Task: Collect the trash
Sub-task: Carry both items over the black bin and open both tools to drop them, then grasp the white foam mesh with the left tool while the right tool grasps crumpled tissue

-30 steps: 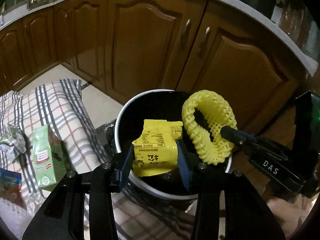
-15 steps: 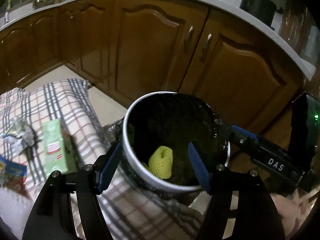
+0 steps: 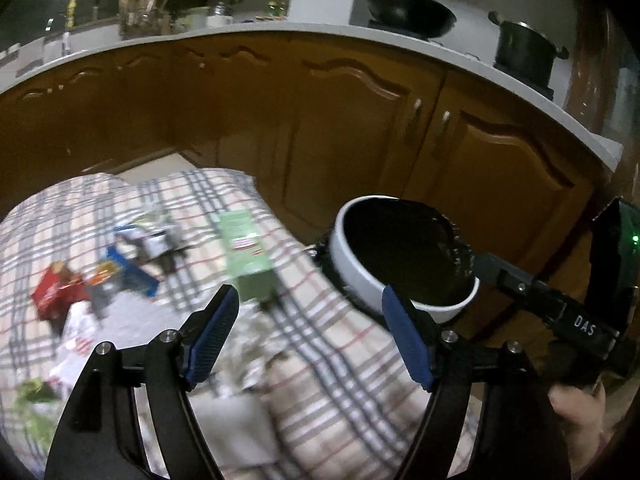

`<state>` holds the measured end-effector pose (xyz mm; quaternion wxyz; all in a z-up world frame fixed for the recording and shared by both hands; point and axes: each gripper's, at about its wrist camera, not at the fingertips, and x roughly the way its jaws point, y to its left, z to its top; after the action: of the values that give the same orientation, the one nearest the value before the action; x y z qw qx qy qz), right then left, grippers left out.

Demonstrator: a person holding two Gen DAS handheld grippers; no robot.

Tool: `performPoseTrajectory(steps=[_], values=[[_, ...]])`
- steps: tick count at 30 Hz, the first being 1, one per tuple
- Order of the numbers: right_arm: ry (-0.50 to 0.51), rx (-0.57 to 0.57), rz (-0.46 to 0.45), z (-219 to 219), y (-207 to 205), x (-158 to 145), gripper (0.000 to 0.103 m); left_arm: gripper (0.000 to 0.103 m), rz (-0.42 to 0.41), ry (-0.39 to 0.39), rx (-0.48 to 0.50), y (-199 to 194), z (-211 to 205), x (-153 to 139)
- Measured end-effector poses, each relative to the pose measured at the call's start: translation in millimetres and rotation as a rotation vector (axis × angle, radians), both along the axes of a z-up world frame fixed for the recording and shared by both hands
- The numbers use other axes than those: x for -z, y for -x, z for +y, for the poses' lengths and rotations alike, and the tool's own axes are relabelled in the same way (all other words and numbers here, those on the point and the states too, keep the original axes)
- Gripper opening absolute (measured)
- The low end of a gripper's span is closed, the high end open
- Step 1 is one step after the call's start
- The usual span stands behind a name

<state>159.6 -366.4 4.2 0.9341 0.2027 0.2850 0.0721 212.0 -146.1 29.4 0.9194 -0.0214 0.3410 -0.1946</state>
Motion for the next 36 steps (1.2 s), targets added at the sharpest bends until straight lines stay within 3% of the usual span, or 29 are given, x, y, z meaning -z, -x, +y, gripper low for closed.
performPoseTrajectory(steps=[11, 24, 31, 36], values=[[-0.010, -0.098, 0.028, 51, -1, 10, 0.091, 0.076, 0.010, 0.020, -0.100, 19, 67, 7], [-0.016, -0.202, 0.047, 94, -10, 19, 0.091, 0.076, 0.048, 0.013, -0.163, 17, 106, 16], [-0.053, -0.274, 0.109, 109, -39, 31, 0.065, 0.076, 0.111, -0.006, -0.123, 2, 107, 28], [-0.046, -0.312, 0.143, 122, -58, 39, 0.064, 0.074, 0.128, -0.043, -0.092, -8, 101, 38]])
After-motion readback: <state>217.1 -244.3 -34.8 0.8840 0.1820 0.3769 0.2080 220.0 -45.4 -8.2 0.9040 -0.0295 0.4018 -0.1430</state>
